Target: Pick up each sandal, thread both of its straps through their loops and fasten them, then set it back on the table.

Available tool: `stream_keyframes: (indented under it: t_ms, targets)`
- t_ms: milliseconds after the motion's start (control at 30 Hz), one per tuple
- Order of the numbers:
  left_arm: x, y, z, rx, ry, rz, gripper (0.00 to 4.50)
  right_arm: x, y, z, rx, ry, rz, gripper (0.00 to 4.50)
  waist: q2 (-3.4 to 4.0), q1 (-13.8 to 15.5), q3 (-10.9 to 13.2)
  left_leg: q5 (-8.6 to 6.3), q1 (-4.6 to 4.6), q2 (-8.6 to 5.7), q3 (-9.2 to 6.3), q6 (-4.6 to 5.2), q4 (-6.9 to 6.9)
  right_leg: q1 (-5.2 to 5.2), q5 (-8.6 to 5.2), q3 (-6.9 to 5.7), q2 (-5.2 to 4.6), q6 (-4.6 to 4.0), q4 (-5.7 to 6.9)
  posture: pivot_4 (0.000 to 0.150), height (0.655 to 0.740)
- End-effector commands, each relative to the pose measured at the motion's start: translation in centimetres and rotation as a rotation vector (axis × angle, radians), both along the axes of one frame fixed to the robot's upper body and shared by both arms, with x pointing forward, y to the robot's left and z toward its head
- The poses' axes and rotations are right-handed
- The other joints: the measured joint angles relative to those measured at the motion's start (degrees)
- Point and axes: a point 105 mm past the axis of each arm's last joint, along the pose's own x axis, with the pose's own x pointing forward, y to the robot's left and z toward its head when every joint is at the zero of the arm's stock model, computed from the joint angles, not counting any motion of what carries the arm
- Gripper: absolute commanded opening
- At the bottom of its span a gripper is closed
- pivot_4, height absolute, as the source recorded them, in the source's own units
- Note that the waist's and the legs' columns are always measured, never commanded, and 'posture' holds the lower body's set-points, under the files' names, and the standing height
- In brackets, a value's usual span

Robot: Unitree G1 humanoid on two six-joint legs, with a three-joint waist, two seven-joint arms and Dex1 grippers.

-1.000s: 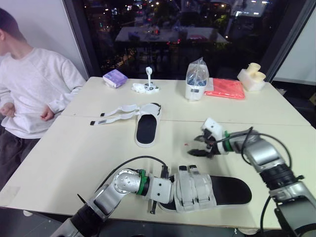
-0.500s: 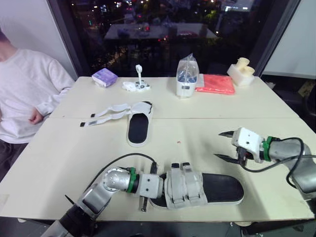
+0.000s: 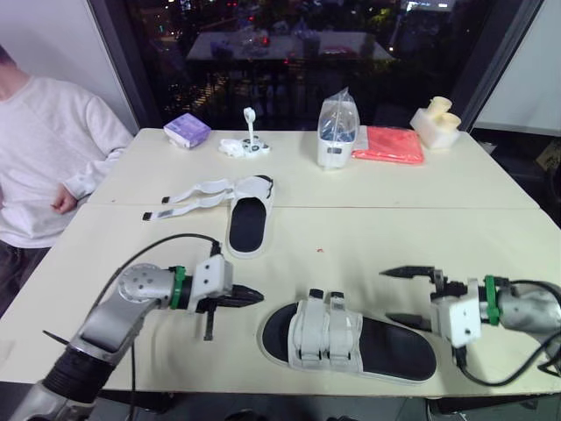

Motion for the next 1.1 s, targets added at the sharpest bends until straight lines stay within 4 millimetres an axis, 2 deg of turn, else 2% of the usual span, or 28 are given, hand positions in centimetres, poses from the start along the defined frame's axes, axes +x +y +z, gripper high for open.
stream_keyframes:
  t_ms: [33,167,467,667,867,967,1100]
  targets:
    - [0.0,0.0,1.4,-0.042,-0.013,0.005,0.0,-1.6,1.0,1.2,-0.001,-0.104,0.115,3.96,-0.01,0.0,0.0,0.01,0.02,0.01,0.0,-0.02,0.0,0.02,0.0,0.0,0.02,0.0,0.0,0.15,0.74]
    - [0.1,-0.2,1.4,-0.053,-0.007,0.011,0.0,-2.3,1.9,0.2,-0.023,-0.156,0.189,3.96,-0.01,0.0,0.0,0.05,0.05,0.03,-0.01,-0.09,0.0,0.02,-0.01,0.04,0.06,0.0,0.03,0.15,0.74]
    - [0.7,-0.7,1.8,-0.075,-0.019,0.027,0.0,-1.0,5.7,-2.0,0.007,-0.332,0.358,3.96,-0.03,-0.1,0.0,0.18,0.1,0.09,0.0,-0.32,0.0,-0.06,-0.02,0.17,0.19,-0.04,0.23,0.15,0.74]
    - [1.2,-0.5,1.9,-0.078,-0.032,0.058,0.0,-1.1,8.5,-2.7,0.06,-0.43,0.458,3.96,-0.02,-0.2,0.0,0.23,0.1,0.09,0.01,-0.37,-0.01,-0.06,-0.04,0.21,0.22,-0.07,0.25,0.15,0.74]
    - [1.4,-0.3,1.7,-0.071,-0.038,0.077,0.0,-1.7,9.8,-2.8,0.072,-0.487,0.525,3.96,-0.01,-0.3,0.0,0.25,0.12,0.09,0.01,-0.4,-0.01,-0.06,-0.04,0.23,0.24,-0.08,0.3,0.15,0.74]
    - [1.5,-0.3,1.6,-0.07,-0.041,0.082,0.0,-1.4,10.0,-2.9,0.057,-0.497,0.526,3.13,-0.01,-0.4,0.0,0.26,0.14,0.09,0.02,-0.43,-0.01,-0.07,-0.06,0.25,0.24,-0.12,0.38,0.15,0.74]
    - [1.6,-0.4,1.5,-0.071,-0.046,0.087,0.0,-0.9,10.1,-2.7,0.049,-0.507,0.515,1.01,-0.01,-0.5,0.0,0.29,0.17,0.08,0.08,-0.46,0.02,-0.18,-0.2,0.36,0.21,-0.25,0.73,0.15,0.74]
